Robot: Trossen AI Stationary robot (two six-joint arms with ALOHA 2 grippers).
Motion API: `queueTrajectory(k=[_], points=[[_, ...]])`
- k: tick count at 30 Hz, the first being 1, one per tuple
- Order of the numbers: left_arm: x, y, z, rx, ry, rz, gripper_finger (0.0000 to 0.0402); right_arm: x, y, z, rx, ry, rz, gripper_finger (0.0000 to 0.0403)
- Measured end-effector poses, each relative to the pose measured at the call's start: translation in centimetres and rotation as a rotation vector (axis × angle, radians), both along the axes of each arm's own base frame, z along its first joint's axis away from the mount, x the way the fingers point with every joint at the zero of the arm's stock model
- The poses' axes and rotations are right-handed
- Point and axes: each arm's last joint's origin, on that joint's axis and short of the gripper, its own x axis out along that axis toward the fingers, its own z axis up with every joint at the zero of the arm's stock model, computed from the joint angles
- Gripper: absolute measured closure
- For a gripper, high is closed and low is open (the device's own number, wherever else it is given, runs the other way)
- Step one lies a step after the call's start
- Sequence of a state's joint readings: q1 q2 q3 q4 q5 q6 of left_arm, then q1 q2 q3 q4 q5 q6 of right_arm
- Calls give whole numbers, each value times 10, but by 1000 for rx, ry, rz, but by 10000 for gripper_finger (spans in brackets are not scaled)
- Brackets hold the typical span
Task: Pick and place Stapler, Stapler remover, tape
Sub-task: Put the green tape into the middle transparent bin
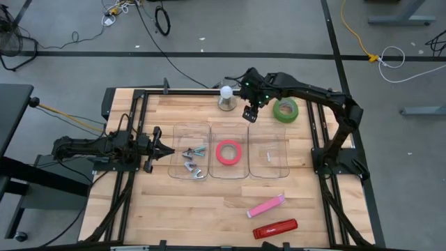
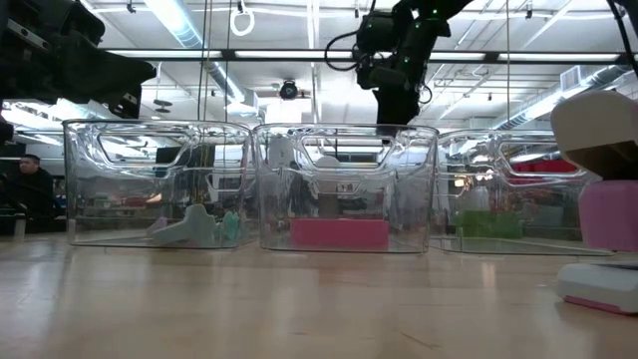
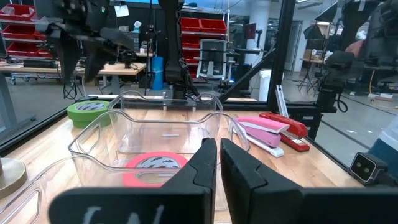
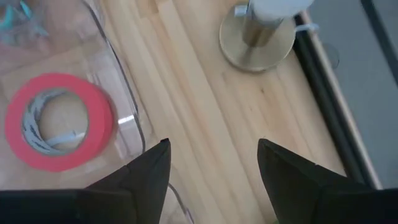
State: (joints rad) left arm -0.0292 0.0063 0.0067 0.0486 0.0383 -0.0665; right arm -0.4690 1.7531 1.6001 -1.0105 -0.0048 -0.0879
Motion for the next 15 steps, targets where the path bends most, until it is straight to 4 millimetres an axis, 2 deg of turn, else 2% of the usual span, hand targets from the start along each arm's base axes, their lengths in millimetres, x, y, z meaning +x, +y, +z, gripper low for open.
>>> queueTrajectory(k=[6,15], points=[[0,0,0,0,-1,0,376,-13,-6,21,-73,-69,-38,184],[0,0,0,0,0,0,376,-41,-8,53,-190,-115,-78,257]])
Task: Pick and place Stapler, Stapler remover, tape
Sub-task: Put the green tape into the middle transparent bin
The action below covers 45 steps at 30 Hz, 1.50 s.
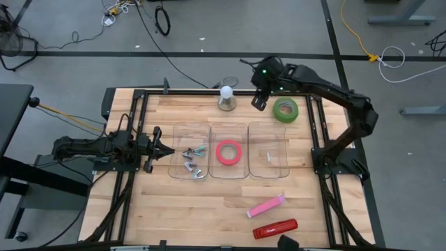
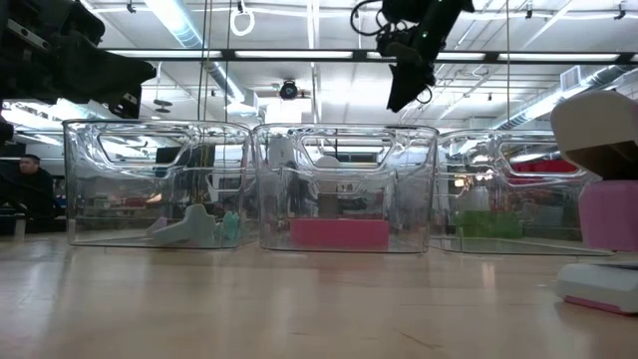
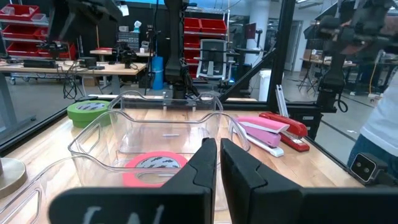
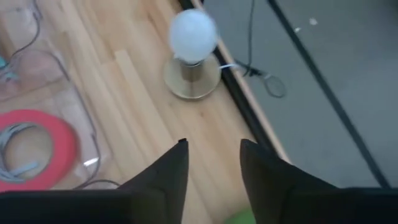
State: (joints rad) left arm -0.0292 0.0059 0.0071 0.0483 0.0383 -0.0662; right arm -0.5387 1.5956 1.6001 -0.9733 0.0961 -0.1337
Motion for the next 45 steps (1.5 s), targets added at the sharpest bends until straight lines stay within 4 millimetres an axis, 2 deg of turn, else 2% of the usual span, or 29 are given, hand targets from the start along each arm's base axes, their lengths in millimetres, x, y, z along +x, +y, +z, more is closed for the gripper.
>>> queueTrajectory(k=[8,23,36,45], points=[[0,0,0,0,0,0,376,-22,-2,21,-59,-45,-51,316],[0,0,0,0,1,0,376,-54,-2,46,-111,-120,-116,398],[0,0,0,0,1,0,376,-77,-1,60,-135,-158,-170,401],[0,0,0,0,1,0,376,-100,-12,50,-19,-79,-334,401]])
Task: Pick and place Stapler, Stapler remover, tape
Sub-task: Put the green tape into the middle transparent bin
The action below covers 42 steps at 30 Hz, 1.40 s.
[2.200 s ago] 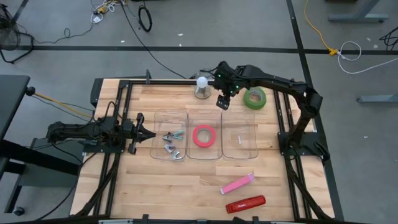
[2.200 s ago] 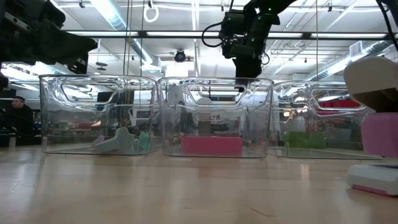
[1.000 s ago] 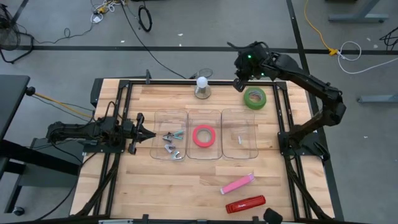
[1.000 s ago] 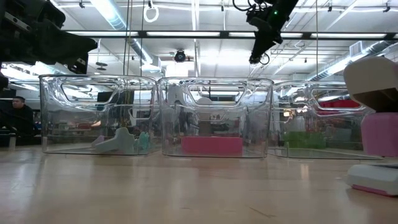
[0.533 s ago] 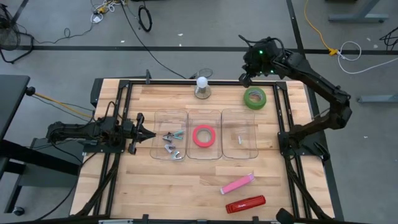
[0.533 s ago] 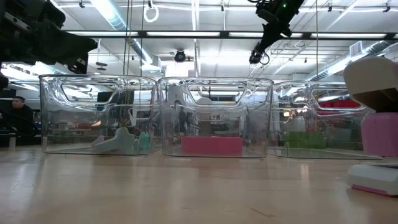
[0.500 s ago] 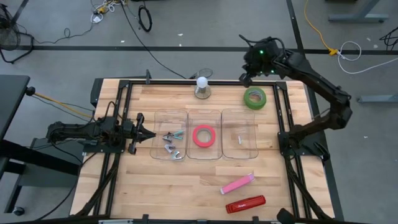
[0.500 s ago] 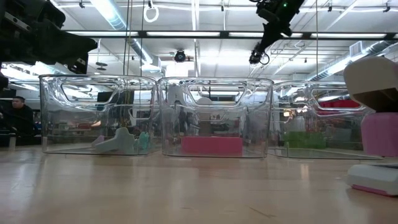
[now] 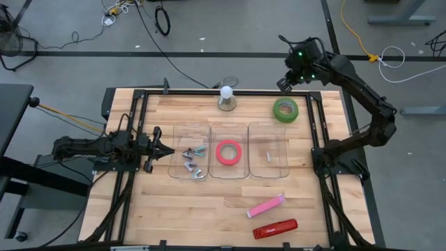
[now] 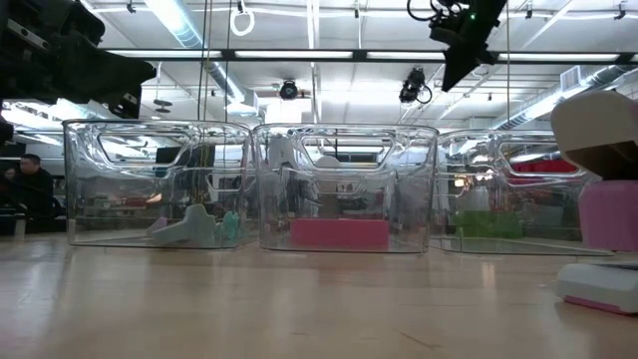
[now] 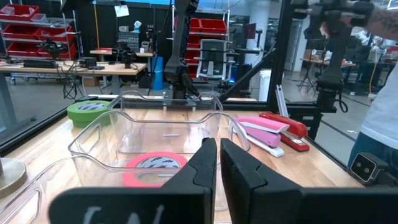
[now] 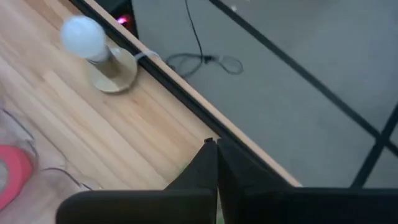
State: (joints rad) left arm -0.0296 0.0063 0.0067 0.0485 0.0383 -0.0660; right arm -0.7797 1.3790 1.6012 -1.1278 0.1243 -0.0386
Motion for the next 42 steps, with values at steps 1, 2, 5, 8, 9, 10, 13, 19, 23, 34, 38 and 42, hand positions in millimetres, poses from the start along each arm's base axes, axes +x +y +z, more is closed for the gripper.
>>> queueTrajectory(k=[1,2,5,8,9,10,13,19,23,34,38,42], points=[[0,0,0,0,0,0,376,-3,-1,-1,10,5,-16,401],[0,0,0,0,0,0,376,-5,-3,-1,19,12,-28,401],[0,0,0,-1,0,0,376,-12,-6,-3,39,34,-77,401],[0,0,0,0,0,0,376,-18,-7,-5,46,72,-116,401],[0,0,0,-1,0,0,376,-20,-8,-5,51,81,-125,401],[0,0,0,0,0,0,376,-22,-9,-6,56,88,-135,401],[0,0,0,-1,0,0,376,-27,-10,-7,71,98,-155,401],[0,0,0,0,0,0,376,-28,-16,-10,102,90,-197,401],[0,0,0,0,0,0,376,-24,-22,-19,158,107,-238,401],[0,0,0,0,0,0,376,0,-51,-55,275,146,-288,402],[0,0,0,0,0,0,376,6,-59,-64,295,166,-291,402],[0,0,0,-1,0,0,376,9,-63,-72,304,176,-291,402]])
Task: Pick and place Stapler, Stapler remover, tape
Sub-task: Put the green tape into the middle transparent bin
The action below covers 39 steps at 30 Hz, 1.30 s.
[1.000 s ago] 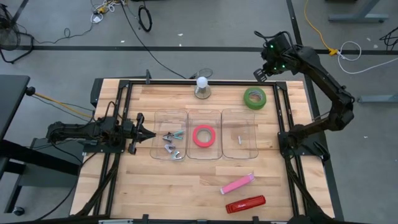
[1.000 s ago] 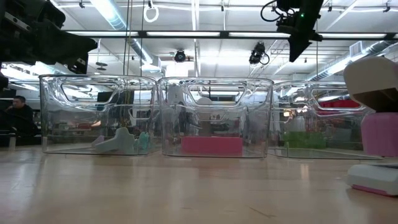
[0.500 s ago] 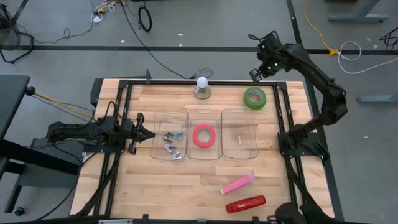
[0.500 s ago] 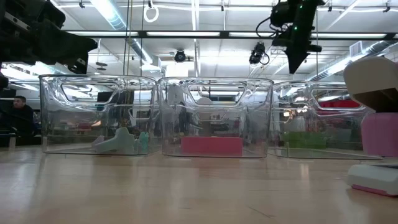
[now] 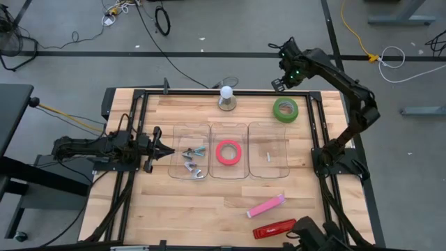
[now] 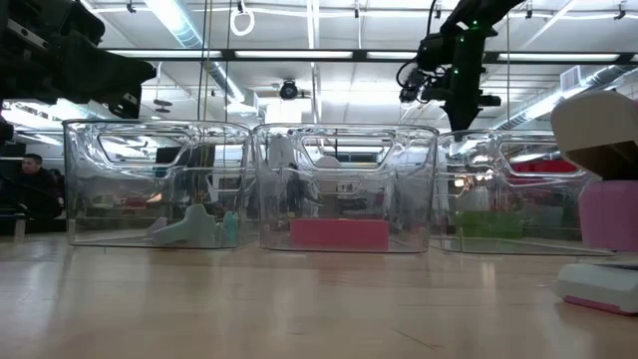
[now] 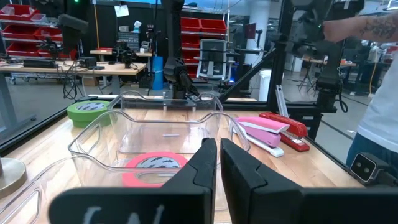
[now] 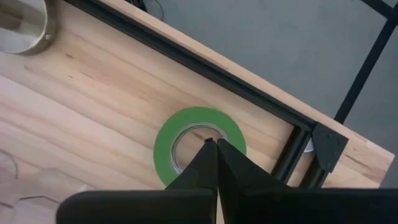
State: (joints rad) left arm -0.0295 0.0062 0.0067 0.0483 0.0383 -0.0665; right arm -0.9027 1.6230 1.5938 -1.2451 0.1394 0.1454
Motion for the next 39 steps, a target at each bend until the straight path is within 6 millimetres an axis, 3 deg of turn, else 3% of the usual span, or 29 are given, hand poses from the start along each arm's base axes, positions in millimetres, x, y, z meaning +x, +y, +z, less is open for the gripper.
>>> queueTrajectory(k=[14,20,39], points=[[0,0,0,0,-1,0,376,-21,29,-59,95,40,31,402],[0,0,0,0,-1,0,376,-26,36,-76,103,16,21,402],[0,0,0,0,-1,0,376,-25,28,-78,60,-55,-18,402]])
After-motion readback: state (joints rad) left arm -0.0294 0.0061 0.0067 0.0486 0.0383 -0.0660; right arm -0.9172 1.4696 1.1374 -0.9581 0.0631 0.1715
